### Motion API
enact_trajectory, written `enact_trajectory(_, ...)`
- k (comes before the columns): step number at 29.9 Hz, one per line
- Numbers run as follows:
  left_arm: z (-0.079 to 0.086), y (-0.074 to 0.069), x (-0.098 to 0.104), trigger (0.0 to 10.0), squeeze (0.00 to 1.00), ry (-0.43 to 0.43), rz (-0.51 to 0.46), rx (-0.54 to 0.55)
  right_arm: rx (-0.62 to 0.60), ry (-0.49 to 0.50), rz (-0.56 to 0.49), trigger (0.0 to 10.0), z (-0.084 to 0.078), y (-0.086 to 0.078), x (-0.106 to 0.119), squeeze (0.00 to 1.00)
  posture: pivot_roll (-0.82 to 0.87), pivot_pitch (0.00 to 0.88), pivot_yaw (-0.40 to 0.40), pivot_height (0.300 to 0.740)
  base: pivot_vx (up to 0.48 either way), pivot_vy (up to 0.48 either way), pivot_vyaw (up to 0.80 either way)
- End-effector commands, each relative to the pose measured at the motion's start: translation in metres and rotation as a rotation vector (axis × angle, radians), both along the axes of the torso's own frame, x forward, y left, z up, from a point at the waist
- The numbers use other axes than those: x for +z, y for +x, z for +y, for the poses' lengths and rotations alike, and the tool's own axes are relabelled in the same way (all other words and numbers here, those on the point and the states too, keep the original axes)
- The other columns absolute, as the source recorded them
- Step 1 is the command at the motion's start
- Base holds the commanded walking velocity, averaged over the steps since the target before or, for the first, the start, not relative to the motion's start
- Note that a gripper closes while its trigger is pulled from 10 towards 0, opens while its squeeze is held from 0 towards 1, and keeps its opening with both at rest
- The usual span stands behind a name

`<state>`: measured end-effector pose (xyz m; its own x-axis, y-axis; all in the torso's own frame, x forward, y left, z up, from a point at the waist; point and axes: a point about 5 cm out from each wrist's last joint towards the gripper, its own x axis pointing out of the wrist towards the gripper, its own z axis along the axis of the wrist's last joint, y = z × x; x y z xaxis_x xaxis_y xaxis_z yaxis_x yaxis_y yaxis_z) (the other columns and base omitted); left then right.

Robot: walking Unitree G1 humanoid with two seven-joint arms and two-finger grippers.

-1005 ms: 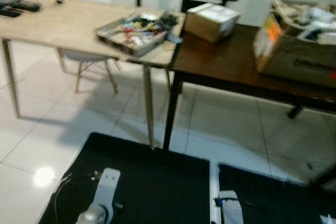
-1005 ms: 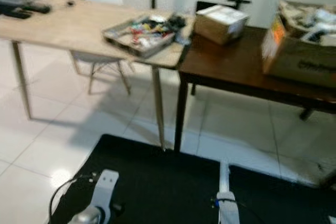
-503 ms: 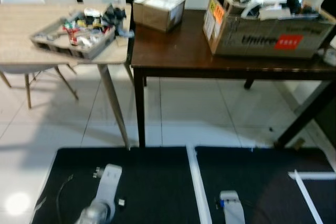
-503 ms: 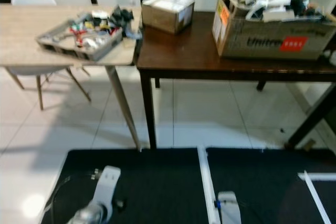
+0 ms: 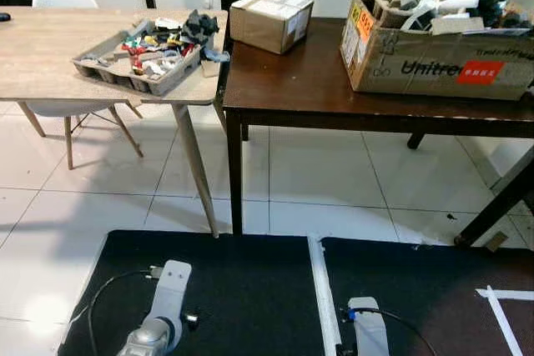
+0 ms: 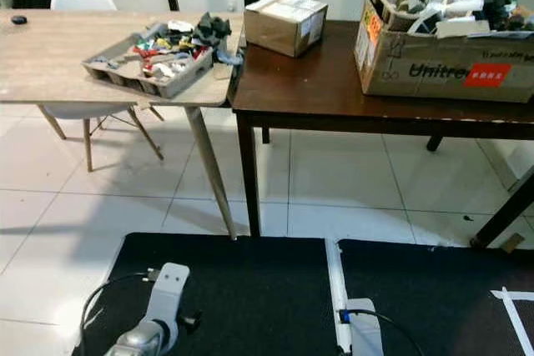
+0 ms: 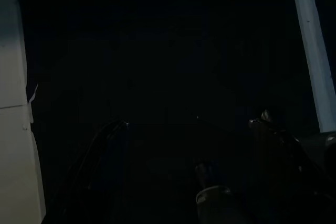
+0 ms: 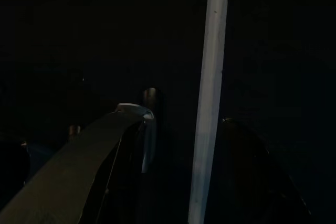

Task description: Picking trash to rubbish bin

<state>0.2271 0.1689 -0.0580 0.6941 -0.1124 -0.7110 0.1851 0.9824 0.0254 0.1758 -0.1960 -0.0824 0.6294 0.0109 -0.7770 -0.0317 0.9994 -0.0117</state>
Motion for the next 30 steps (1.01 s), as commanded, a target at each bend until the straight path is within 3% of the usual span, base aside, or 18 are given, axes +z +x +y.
enact_trajectory(1, 0.0031, -0.0047, -0.0029, 10.0, 0.0, -0.008, 0.016, 0.02, -0.004, 0.002, 0.008, 10.0, -0.0012, -0.0038, -0.0016, 0.0, 0.04, 0.069, 0.013, 0.74, 0.33, 0.0, 0.0)
enact_trajectory(30, 0.0044, -0.0059, -0.0034, 10.0, 0.0, -0.012, 0.019, 0.019, 0.003, 0.005, 0.006, 10.0, 0.0008, -0.0038, -0.0018, 0.0, 0.05, 0.069, 0.012, 0.74, 0.327, 0.0, 0.0)
